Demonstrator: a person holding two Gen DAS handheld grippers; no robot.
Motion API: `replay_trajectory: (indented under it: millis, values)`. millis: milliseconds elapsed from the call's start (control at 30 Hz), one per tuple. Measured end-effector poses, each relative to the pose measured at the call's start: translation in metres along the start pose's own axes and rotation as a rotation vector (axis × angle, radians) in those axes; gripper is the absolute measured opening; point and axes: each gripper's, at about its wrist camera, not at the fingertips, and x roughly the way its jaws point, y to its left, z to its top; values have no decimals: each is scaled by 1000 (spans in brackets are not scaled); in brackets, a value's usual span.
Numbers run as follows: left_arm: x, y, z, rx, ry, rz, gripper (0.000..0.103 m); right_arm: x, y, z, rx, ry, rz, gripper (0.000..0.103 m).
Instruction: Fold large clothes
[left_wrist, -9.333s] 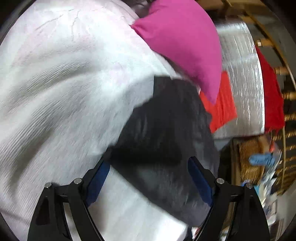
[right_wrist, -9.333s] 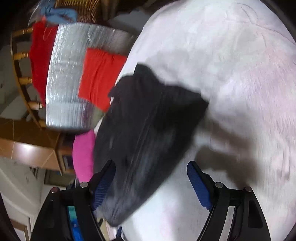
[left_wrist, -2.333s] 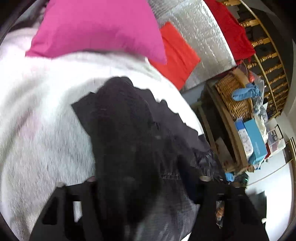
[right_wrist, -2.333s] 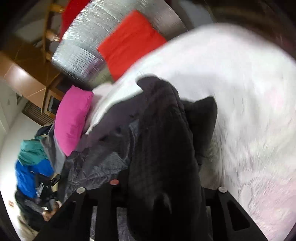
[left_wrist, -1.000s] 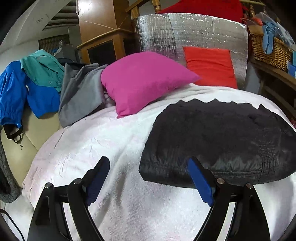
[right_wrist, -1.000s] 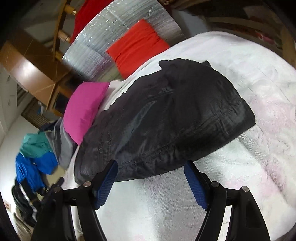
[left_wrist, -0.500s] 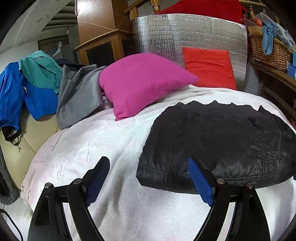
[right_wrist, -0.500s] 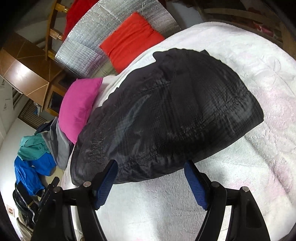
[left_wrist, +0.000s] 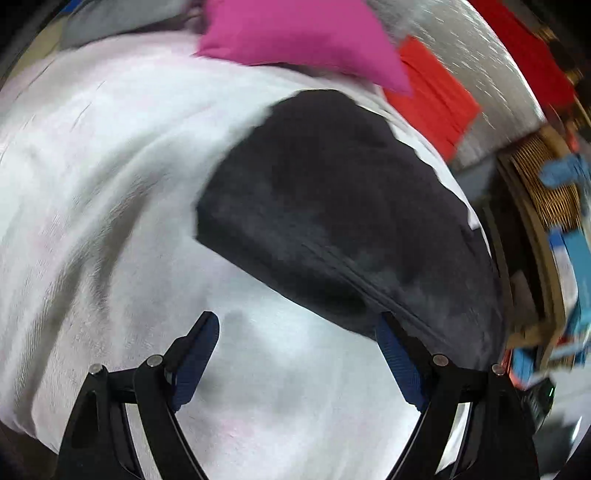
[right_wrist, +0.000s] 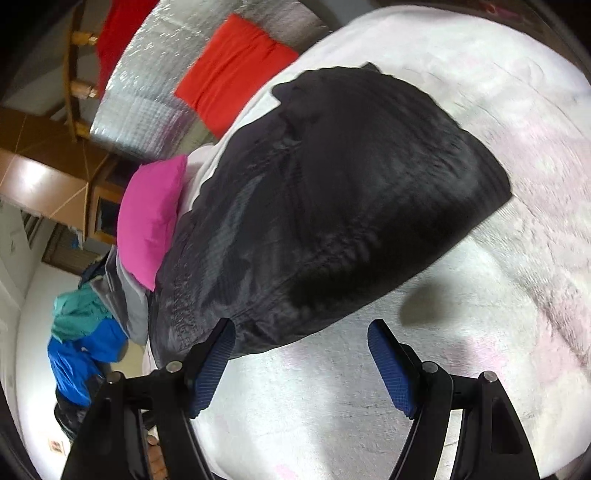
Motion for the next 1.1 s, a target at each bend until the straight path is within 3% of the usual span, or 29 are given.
replay_trajectory:
  millis: [233, 400, 433, 500, 533, 600, 767, 933, 1000, 1100]
  values:
    - [15, 16, 18, -178, -32, -74, 87, 14, -17, 20, 162, -66, 11, 77]
    - [15, 14, 24, -195, -108, -104, 87, 19, -29, 31, 254, -130, 77, 78]
    - [16, 15, 25, -203, -120, -112, 80, 19, -29, 32, 249, -140, 73, 76]
    - [17, 21, 25, -238, -144, -135, 66, 18, -26, 32, 223, -160, 33, 61]
    - [18, 24, 24, -251, -146, -146, 60, 18, -24, 32, 207, -164, 15, 59]
    - [18, 30, 24, -268, -153, -167, 55, 16, -19, 31, 181, -178, -3, 54]
    - [13, 13, 18, -186, -201, -132, 42, 11, -5, 31, 106, -219, -40, 44]
    - [1, 11, 14, -155, -217, -125, 41, -3, 3, 33, 41, -287, -54, 41]
    - [6, 9, 13, -140, -211, -87, 42, 7, -2, 35, 57, -242, -82, 41]
    - [18, 14, 19, -170, -172, -64, 54, 11, -14, 36, 100, -198, -78, 45]
